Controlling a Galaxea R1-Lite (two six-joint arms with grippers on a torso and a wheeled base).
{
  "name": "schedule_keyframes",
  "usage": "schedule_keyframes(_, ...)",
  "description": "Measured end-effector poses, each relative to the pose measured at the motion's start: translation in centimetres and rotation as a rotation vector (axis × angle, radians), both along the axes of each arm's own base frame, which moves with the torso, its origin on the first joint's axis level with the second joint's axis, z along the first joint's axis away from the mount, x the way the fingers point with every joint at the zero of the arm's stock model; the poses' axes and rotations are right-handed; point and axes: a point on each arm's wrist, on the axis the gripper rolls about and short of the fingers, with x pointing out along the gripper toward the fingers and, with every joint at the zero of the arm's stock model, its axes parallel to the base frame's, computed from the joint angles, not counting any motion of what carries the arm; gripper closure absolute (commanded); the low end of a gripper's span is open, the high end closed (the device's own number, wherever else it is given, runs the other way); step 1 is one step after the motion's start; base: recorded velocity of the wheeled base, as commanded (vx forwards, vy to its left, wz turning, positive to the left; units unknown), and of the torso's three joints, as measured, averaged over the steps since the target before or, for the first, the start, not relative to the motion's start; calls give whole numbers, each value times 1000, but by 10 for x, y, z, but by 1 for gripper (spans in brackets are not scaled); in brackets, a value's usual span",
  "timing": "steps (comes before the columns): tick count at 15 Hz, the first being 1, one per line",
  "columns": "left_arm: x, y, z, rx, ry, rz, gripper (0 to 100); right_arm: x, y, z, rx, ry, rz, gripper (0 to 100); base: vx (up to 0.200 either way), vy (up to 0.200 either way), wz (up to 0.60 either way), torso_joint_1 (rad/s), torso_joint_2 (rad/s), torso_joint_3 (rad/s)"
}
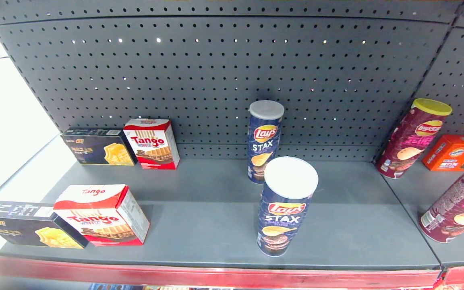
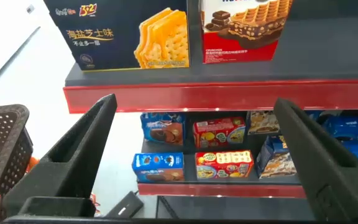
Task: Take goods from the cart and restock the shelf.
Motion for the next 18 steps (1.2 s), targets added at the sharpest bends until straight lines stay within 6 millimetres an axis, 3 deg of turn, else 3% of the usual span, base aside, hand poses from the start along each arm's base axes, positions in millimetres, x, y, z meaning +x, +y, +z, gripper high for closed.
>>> schedule_keyframes(5, 0, 0, 0, 1, 0, -5, 0, 0, 1, 9, -9, -33, 57, 0, 0, 0, 0, 0, 0, 0)
schedule_keyframes(9, 0, 0, 0, 1, -1, -14, 0, 10, 3, 77, -3, -80, 292, 0, 0, 0, 0, 0, 0, 0)
schedule_keyframes(11, 0, 0, 0, 2, -1, -15, 0, 29, 6, 112, 5, -49, 468, 0, 0, 0, 0, 0, 0, 0)
schedule_keyframes(13, 0, 0, 0, 1, -1, -15, 0, 53, 15, 132, 7, 15, 642, 0, 0, 0, 0, 0, 0, 0)
schedule_keyframes(18, 0, 0, 0, 1, -1, -15, 0, 92, 51, 127, -80, 207, 902, 0, 0, 0, 0, 0, 0, 0)
